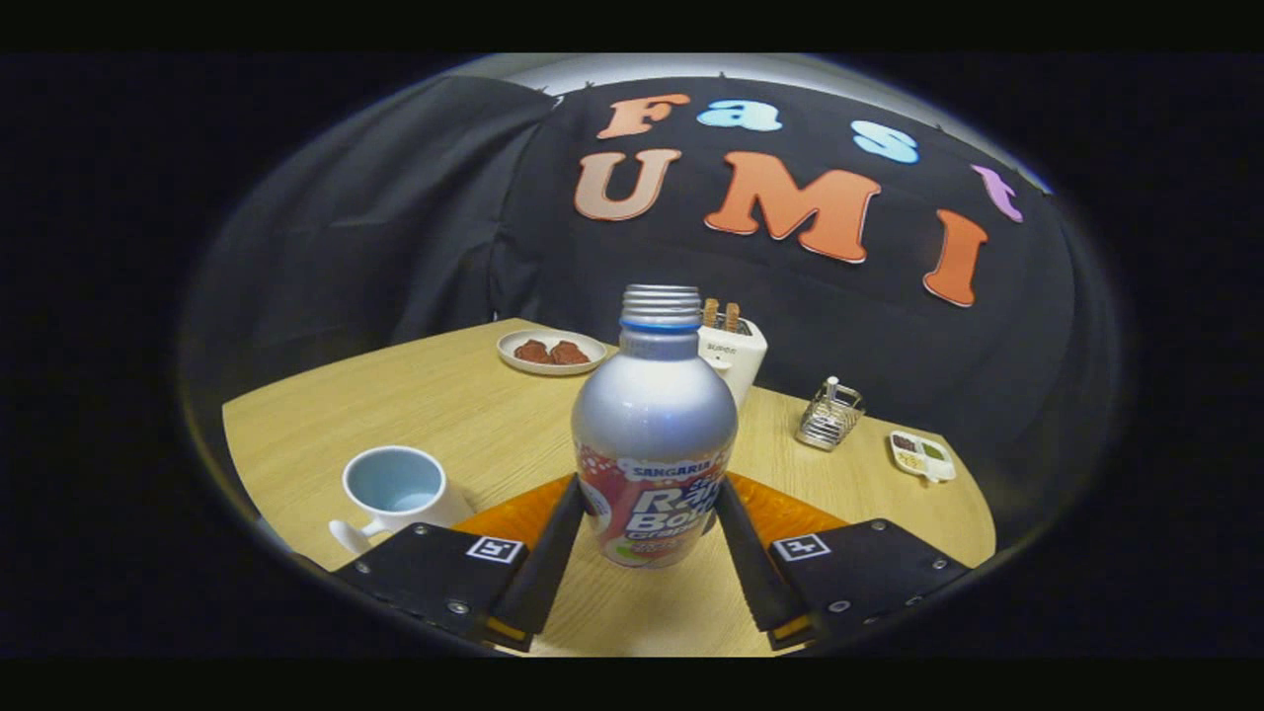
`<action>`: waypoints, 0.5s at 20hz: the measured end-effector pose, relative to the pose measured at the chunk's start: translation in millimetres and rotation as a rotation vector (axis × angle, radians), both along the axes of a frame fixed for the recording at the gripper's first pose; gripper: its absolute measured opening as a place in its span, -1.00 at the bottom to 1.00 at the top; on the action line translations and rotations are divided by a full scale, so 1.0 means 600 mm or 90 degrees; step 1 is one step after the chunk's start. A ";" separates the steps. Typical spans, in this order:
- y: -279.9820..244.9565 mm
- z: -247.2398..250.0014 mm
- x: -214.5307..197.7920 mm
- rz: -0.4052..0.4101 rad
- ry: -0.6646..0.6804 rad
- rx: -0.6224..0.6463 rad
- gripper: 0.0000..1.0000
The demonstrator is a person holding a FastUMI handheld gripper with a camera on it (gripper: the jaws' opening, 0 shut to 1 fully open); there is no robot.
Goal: Take the bottle from table, then pour the juice into the cup, finally place the bottle on the coaster
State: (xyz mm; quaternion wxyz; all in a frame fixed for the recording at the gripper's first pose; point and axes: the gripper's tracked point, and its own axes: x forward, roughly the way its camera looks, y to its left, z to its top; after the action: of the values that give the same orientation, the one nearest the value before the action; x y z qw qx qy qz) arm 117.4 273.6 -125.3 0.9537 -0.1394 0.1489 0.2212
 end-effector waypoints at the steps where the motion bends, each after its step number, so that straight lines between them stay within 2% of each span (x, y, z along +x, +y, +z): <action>1: -0.006 -0.002 0.011 -0.011 0.001 0.010 0.53; 6: -0.016 -0.026 0.060 -0.041 0.020 0.106 0.53; 10: -0.026 -0.046 0.091 -0.060 0.024 0.124 0.54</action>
State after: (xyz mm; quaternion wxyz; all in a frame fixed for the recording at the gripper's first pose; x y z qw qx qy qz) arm 172.1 258.2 -153.0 0.9691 -0.0347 0.1507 0.1921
